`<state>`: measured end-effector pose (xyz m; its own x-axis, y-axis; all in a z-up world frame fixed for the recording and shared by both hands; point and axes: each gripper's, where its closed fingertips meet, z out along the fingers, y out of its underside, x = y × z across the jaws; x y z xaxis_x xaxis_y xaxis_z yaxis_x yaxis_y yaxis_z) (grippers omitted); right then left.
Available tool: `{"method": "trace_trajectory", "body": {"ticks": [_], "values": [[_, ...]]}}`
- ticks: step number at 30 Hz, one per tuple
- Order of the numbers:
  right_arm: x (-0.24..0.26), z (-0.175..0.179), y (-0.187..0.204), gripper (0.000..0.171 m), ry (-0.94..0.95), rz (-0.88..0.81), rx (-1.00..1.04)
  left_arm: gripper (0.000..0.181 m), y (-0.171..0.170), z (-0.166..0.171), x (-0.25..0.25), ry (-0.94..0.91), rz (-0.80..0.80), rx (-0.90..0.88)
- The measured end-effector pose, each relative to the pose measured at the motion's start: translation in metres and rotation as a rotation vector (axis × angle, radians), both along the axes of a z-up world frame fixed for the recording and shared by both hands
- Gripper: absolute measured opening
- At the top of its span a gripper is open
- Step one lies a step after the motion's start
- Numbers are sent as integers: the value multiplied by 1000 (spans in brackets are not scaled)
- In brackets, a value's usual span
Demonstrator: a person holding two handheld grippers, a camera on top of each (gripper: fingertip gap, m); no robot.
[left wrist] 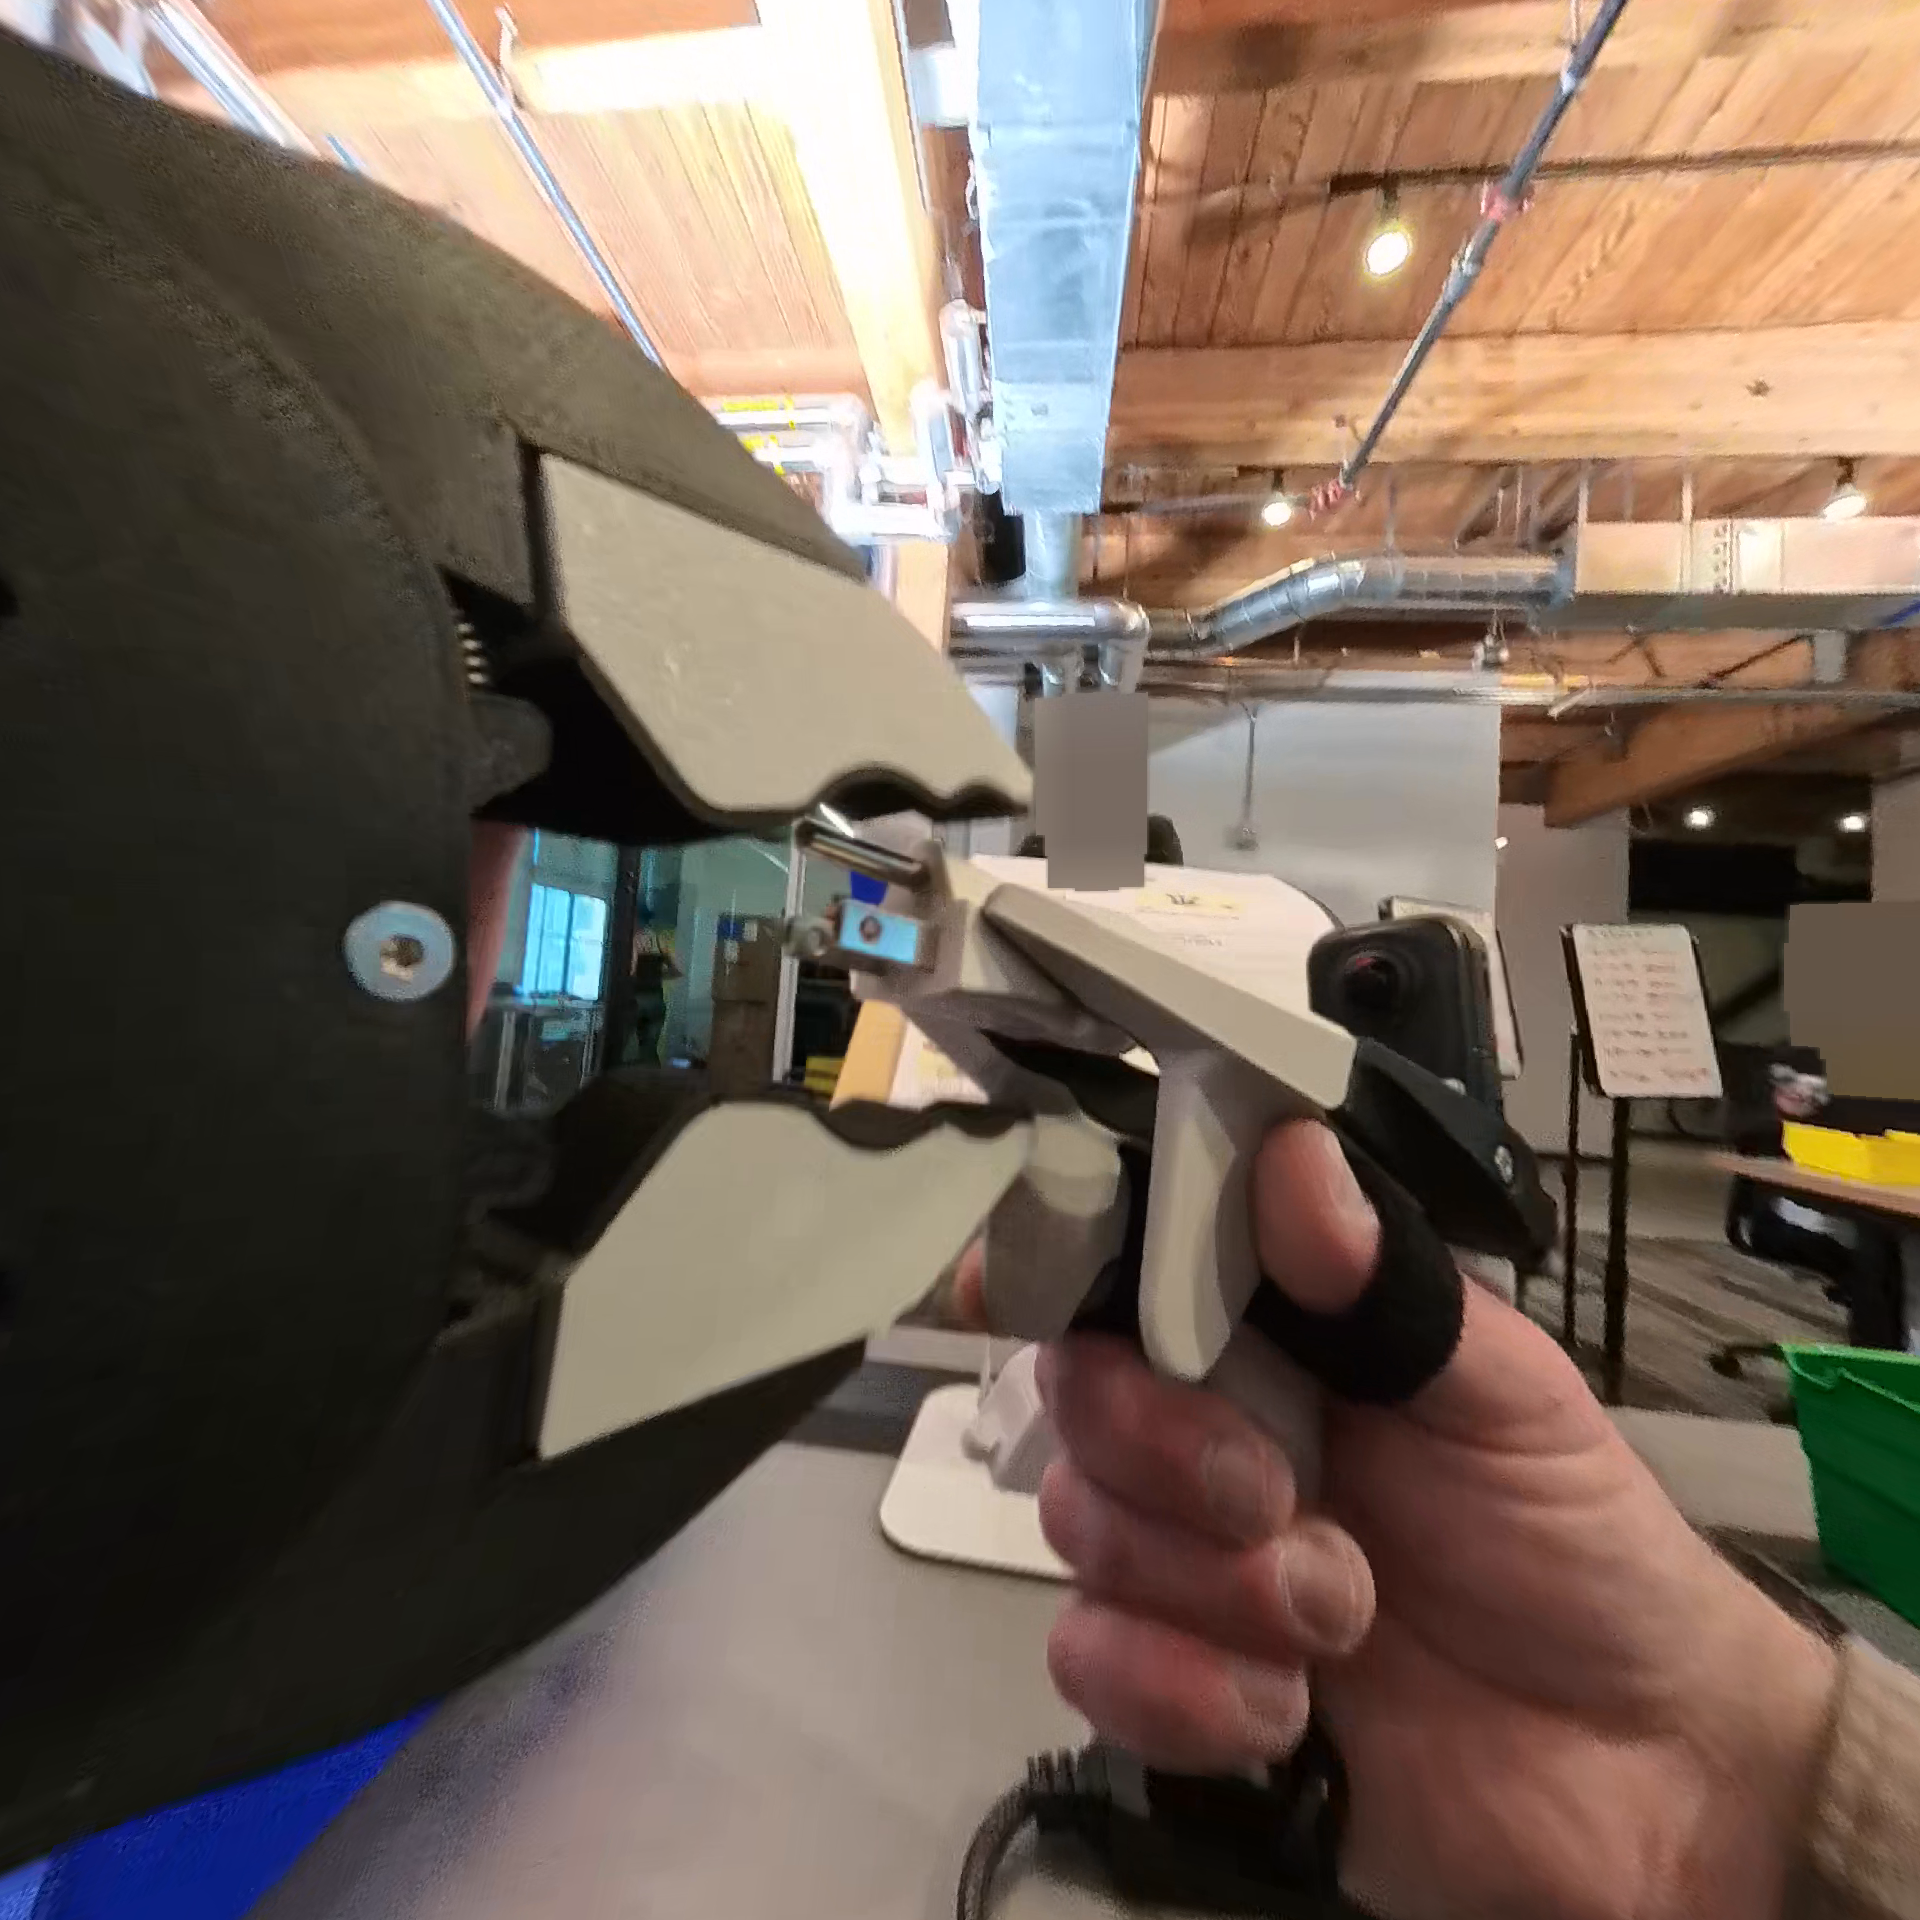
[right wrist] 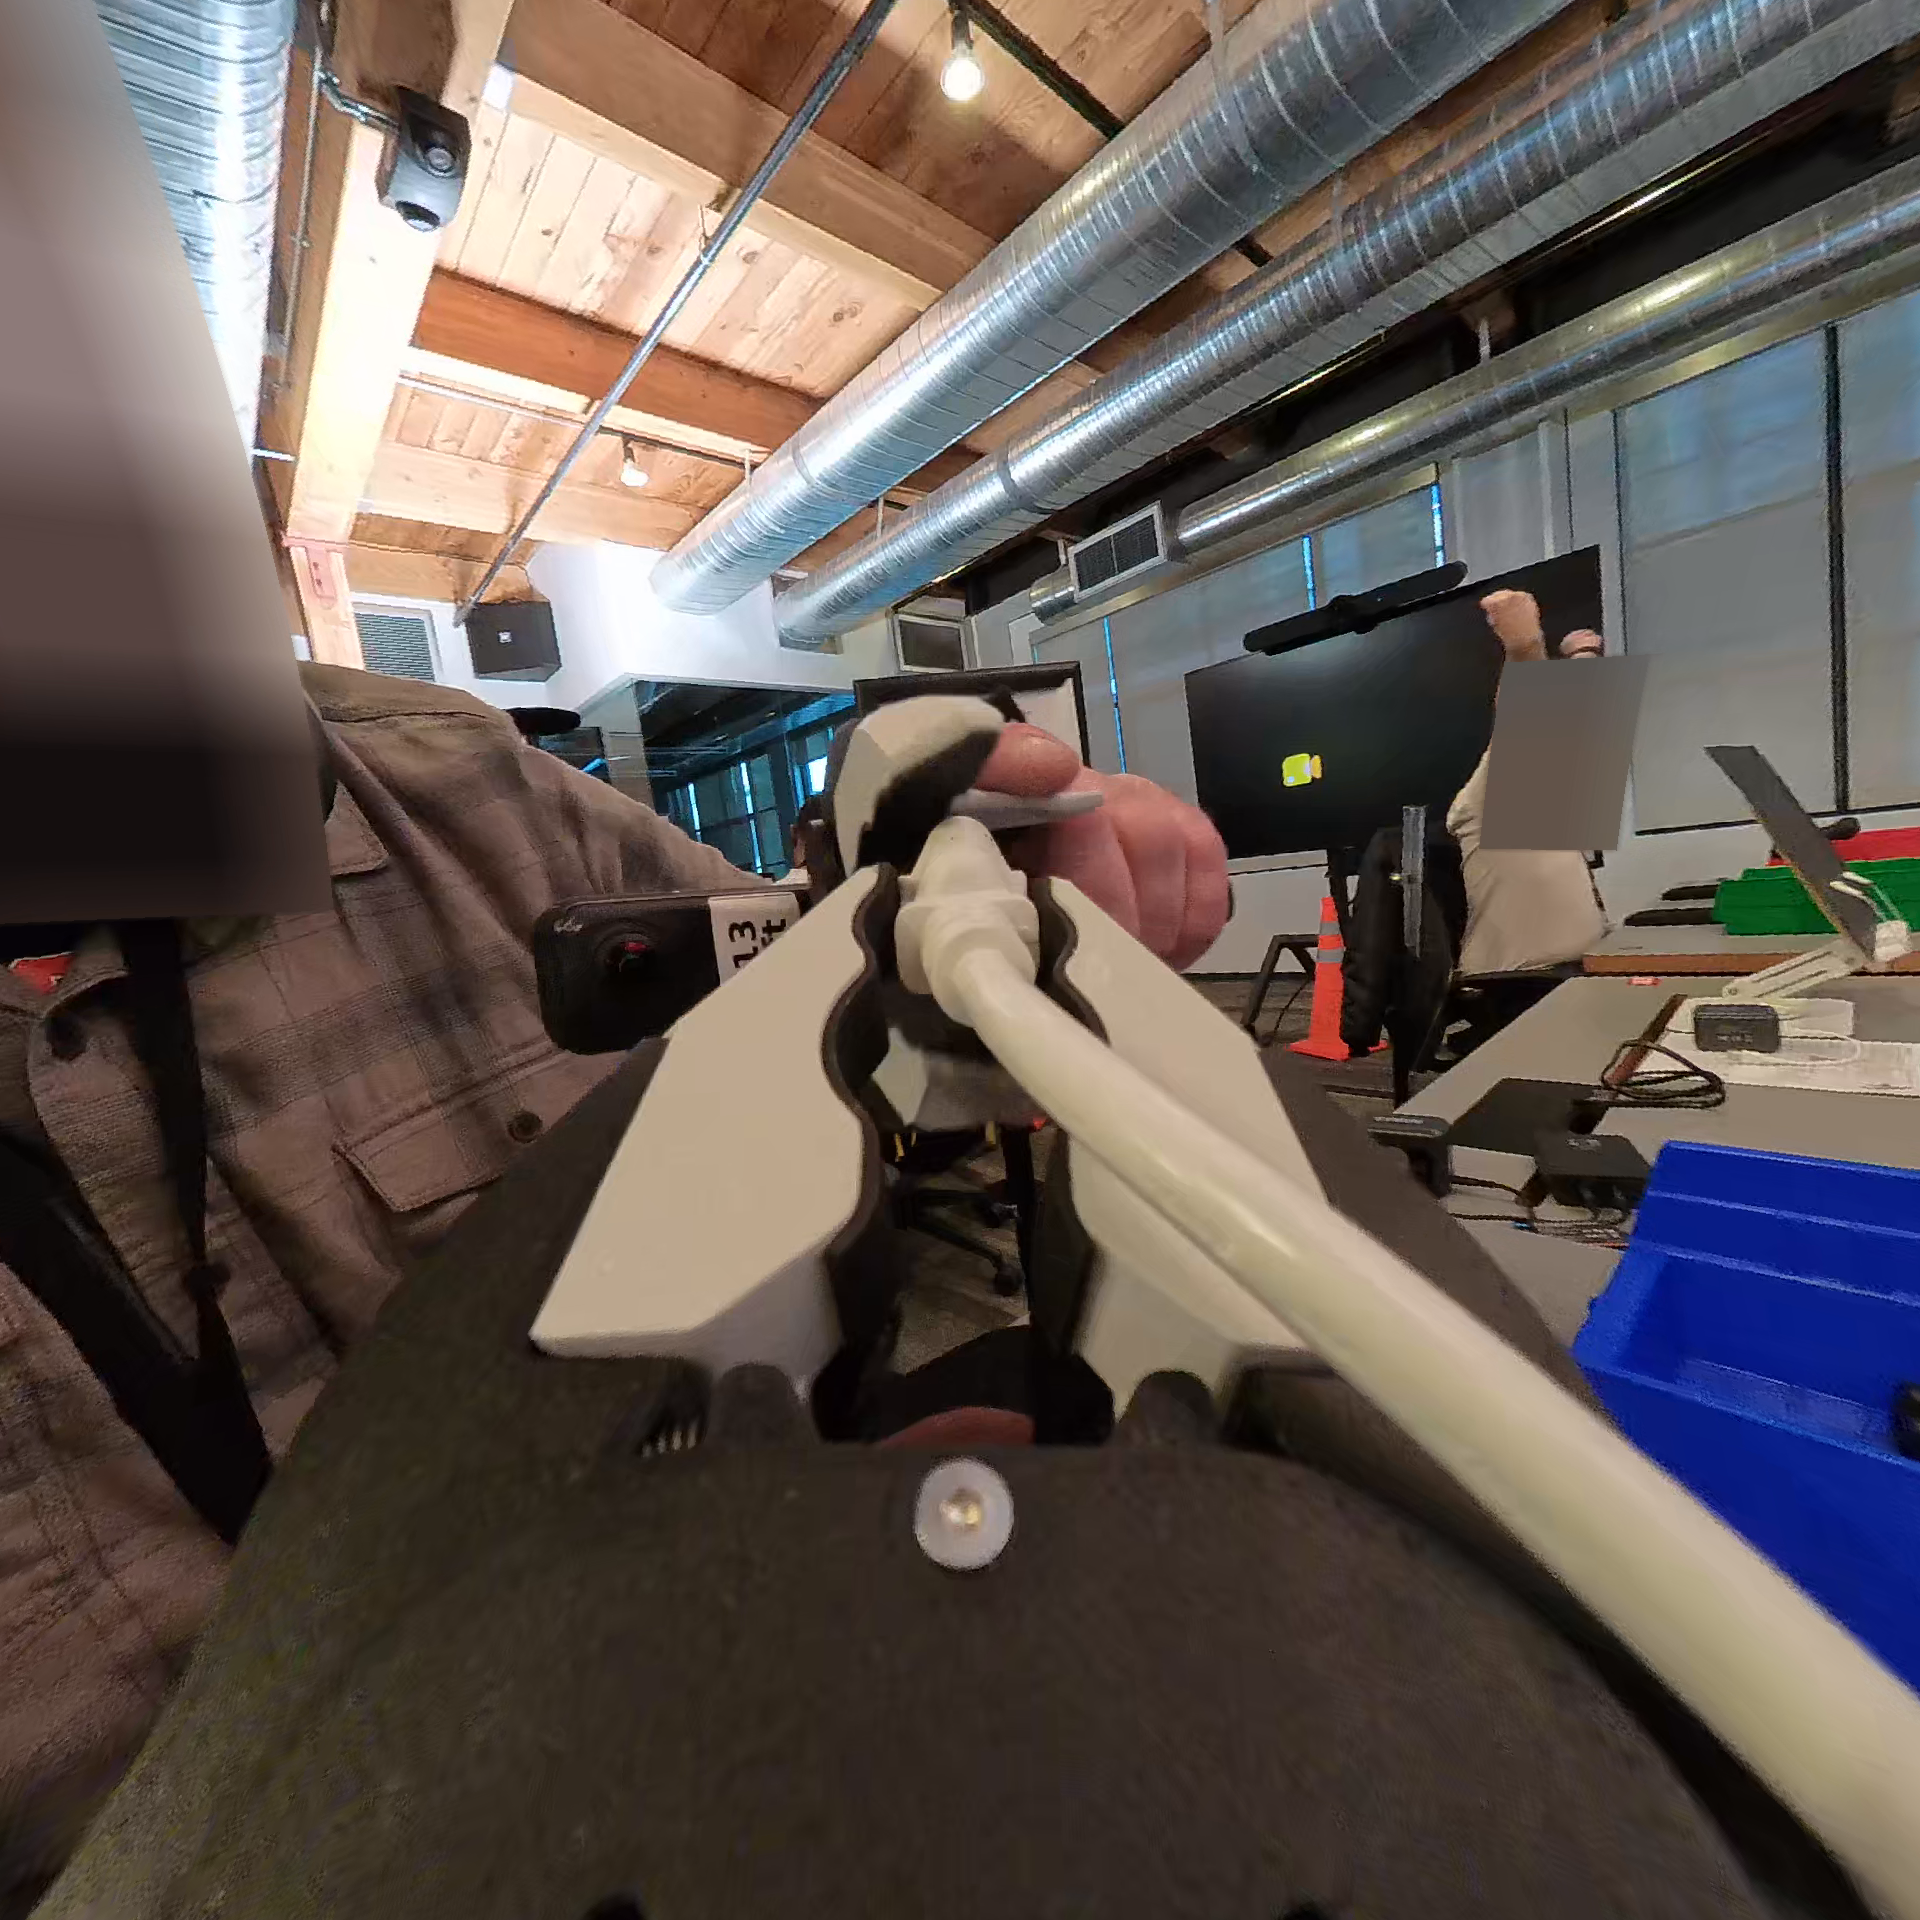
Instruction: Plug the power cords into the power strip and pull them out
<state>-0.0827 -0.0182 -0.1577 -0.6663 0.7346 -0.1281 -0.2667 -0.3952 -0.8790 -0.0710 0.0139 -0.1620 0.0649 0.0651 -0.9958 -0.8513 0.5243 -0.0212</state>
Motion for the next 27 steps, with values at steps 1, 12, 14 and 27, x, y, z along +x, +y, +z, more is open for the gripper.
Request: {"method": "trace_trajectory", "body": {"ticks": [1, 12, 14, 27], "values": [[-2, 0, -3, 23, -4, 0, 5, 34, 0, 2, 0, -1, 0, 25], [-2, -16, -16, 30, -139, 127, 26, 25, -16, -15, 3, 190, -96, -91], [-2, -17, -16, 43, -171, 104, 60, 24, -24, -16, 8, 218, -130, -115], [22, -10, -35, 24, -72, 205, 153, 24, -39, -11, 22, 257, -231, -229]]}}
